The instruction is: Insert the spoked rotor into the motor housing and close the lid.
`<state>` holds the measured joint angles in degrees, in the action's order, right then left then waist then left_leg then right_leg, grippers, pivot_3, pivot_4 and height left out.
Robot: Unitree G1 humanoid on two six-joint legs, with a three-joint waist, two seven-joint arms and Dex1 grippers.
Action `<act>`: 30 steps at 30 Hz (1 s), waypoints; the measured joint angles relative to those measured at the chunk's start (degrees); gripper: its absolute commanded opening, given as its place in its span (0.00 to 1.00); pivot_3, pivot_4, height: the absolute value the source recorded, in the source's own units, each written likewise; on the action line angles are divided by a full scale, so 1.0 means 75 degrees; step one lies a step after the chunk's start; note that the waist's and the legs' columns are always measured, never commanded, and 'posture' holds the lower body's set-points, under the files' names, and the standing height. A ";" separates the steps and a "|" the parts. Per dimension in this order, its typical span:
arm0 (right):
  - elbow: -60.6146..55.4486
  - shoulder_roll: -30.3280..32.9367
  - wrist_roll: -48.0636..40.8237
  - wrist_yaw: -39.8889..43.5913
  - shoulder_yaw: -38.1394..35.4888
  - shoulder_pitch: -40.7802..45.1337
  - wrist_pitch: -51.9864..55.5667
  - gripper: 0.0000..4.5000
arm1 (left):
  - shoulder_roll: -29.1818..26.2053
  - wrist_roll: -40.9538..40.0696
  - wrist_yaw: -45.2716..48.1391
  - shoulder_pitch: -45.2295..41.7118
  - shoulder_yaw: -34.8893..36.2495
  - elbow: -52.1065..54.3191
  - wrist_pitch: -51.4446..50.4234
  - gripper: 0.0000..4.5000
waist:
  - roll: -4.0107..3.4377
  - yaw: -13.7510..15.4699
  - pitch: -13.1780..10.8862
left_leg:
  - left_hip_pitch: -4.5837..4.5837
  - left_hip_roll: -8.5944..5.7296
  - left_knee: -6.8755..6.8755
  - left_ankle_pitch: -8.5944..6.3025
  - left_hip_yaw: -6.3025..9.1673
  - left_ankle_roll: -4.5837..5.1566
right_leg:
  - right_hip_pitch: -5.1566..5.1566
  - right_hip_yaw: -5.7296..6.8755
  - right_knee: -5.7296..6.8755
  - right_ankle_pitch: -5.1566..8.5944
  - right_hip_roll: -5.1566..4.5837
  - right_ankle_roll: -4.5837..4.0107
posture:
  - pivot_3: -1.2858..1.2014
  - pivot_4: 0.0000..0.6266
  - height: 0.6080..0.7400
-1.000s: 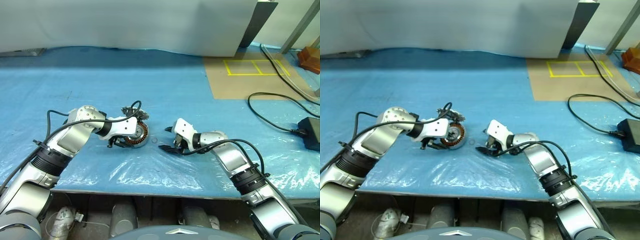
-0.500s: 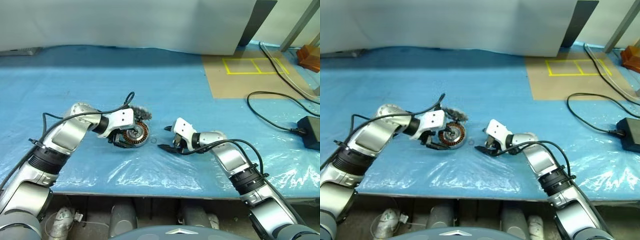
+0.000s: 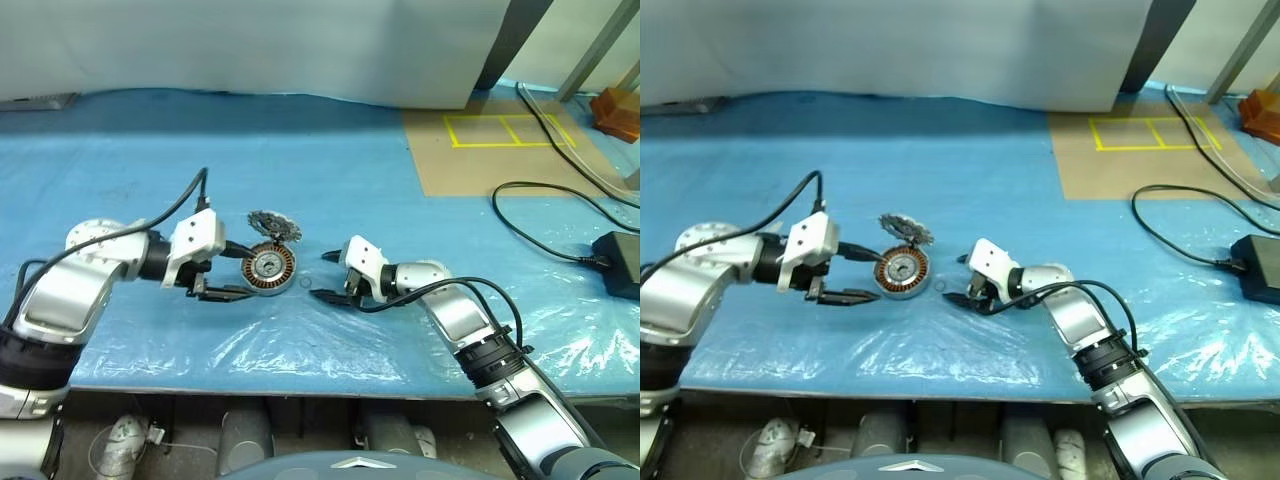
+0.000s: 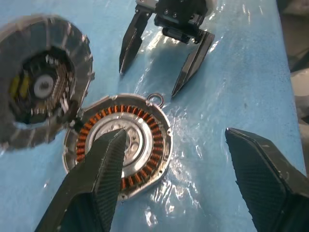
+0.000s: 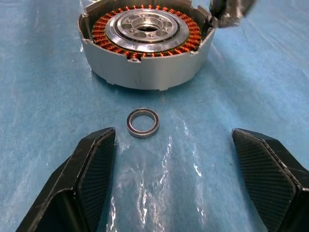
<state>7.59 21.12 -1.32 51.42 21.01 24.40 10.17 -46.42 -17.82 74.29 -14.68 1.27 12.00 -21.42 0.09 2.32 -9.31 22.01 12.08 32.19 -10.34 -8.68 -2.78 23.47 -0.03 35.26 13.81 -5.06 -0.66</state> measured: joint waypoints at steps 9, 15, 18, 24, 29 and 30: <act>0.0559 -0.0319 0.0329 -0.0035 0.0235 0.0092 -0.0528 0.90 | 0.1150 -0.0229 -0.1546 0.1677 0.0762 -0.0264 0.0702 0.76 | 0.0008 0.0045 0.0001 | -0.0009 0.0007 0.0009 -0.0002 -0.0001 0.0004 | -0.0024 0.0003 -0.0020 0.0000 -0.0002 0.0000 | 0.52 0.24 1.00; 0.0963 -0.0334 0.0338 0.0085 0.0233 0.0278 -0.0838 0.90 | 0.1679 -0.0329 -0.2129 0.2282 0.0766 -0.0135 0.0988 0.76 | 0.0010 0.0032 0.0002 | -0.0017 0.0014 0.0013 -0.0002 -0.0003 0.0006 | -0.0032 0.0001 -0.0018 0.0000 0.0004 0.0000 | 0.52 0.24 1.00; 0.1133 -0.0335 0.0340 0.0165 0.0234 0.0351 -0.0974 0.76 | 0.1760 -0.0403 -0.2259 0.2355 0.0764 0.0011 0.1065 0.77 | 0.0012 0.0029 0.0003 | -0.0020 0.0014 0.0017 -0.0002 -0.0005 0.0007 | -0.0035 -0.0001 -0.0018 0.0000 0.0003 0.0000 | 0.52 0.24 1.00; 0.1298 -0.0334 0.0419 0.0303 0.0325 0.0359 -0.1325 0.32 | 0.1744 -0.0371 -0.2360 0.2568 0.0735 -0.0047 0.1317 0.77 | 0.0013 0.0026 0.0004 | -0.0027 0.0016 0.0017 -0.0003 -0.0006 0.0008 | -0.0040 -0.0001 -0.0018 0.0000 0.0005 0.0000 | 0.52 0.24 1.00; 0.1347 -0.0317 0.0478 0.0313 0.0331 0.0357 -0.1422 0.12 | 0.1736 -0.0269 -0.2377 0.2553 0.0662 -0.0137 0.1449 0.77 | 0.0014 0.0030 0.0005 | -0.0037 0.0015 0.0021 -0.0005 -0.0006 0.0012 | -0.0053 -0.0002 -0.0018 0.0000 0.0003 0.0000 | 0.52 0.24 1.00; 0.1363 -0.0317 0.0480 0.0313 0.0331 0.0357 -0.1450 0.12 | 0.1736 -0.0252 -0.2388 0.2531 0.0641 -0.0190 0.1474 0.77 | 0.0014 0.0031 0.0005 | -0.0037 0.0015 0.0021 -0.0005 -0.0006 0.0012 | -0.0053 -0.0002 -0.0018 0.0000 0.0003 0.0000 | 0.52 0.24 1.00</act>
<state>17.82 18.75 2.28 53.77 23.50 27.08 -0.71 -33.40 -19.71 56.38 4.30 6.08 10.57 -10.36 0.20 2.55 -9.27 21.73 12.19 32.34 -10.37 -8.72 -2.69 23.07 -0.04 35.13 13.81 -5.03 -0.66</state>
